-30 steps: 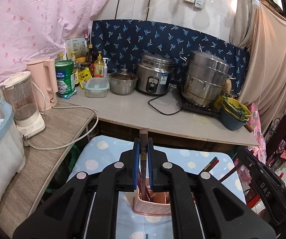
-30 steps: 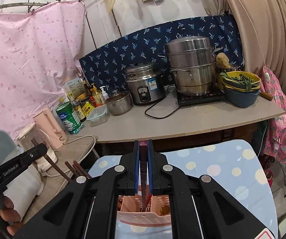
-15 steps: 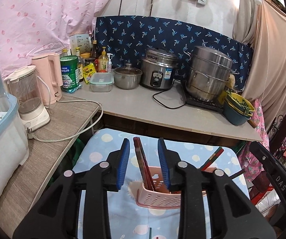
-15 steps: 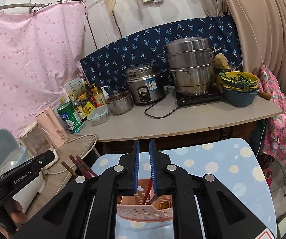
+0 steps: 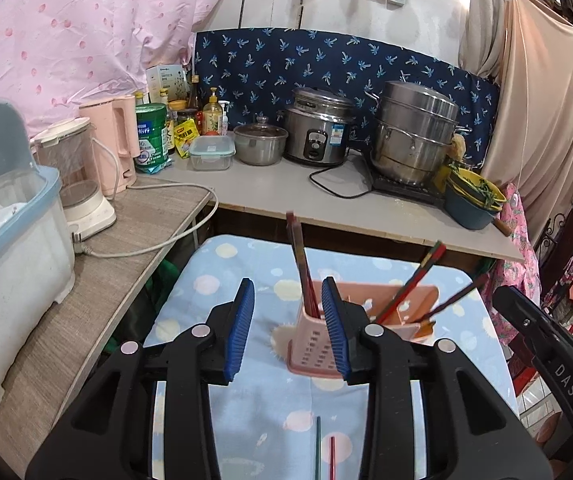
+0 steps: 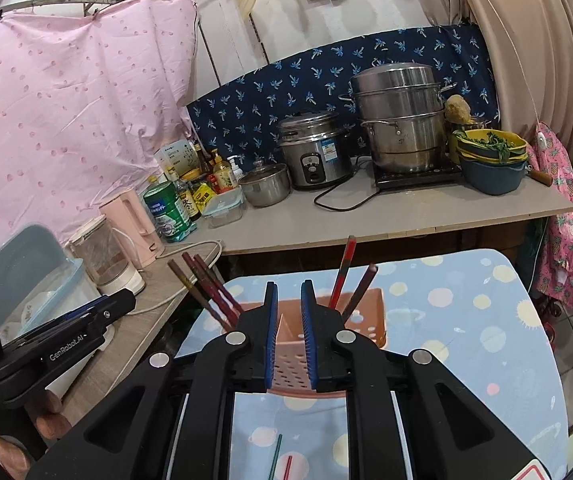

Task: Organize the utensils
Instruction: 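Move both open tools back down to the green and red chopsticks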

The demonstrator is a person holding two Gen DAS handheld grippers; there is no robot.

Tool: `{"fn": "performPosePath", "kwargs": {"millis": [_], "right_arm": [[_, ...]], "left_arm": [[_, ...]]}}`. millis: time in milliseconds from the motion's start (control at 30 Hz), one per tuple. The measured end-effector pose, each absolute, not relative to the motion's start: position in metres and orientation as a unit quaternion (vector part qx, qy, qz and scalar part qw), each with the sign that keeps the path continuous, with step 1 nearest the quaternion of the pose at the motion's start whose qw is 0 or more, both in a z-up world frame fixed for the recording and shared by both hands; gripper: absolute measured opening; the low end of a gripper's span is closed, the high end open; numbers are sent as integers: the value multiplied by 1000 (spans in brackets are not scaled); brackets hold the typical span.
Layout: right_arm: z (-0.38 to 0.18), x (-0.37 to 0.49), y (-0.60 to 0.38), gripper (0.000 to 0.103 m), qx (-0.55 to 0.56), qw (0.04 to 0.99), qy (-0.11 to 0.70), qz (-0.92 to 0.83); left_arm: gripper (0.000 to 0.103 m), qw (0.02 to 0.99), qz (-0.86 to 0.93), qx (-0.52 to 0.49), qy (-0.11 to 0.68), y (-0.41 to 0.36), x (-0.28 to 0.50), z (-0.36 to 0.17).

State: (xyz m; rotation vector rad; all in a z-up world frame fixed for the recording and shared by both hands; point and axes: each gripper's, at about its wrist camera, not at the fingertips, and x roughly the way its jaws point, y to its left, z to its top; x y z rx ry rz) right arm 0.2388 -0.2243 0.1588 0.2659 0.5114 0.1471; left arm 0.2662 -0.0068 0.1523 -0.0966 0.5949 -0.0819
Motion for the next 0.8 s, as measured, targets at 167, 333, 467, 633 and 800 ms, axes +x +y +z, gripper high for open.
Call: {"fn": "performPosePath", "kwargs": {"millis": [167, 333, 467, 633, 800], "right_arm": [[146, 215, -217, 13, 121, 955, 260, 74], [132, 190, -212, 19, 111, 953, 271, 76], [114, 169, -208, 20, 108, 949, 286, 81], [89, 143, -202, 20, 104, 941, 312, 83], [59, 120, -196, 20, 95, 931, 343, 80]], "left_arm": [[34, 952, -36, -49, 301, -2, 245, 139], [33, 950, -35, -44, 307, 0, 221, 125], [34, 945, -37, -48, 321, 4, 204, 111], [35, 938, -32, -46, 343, 7, 183, 88], [35, 930, -29, -46, 365, 9, 165, 65]]}}
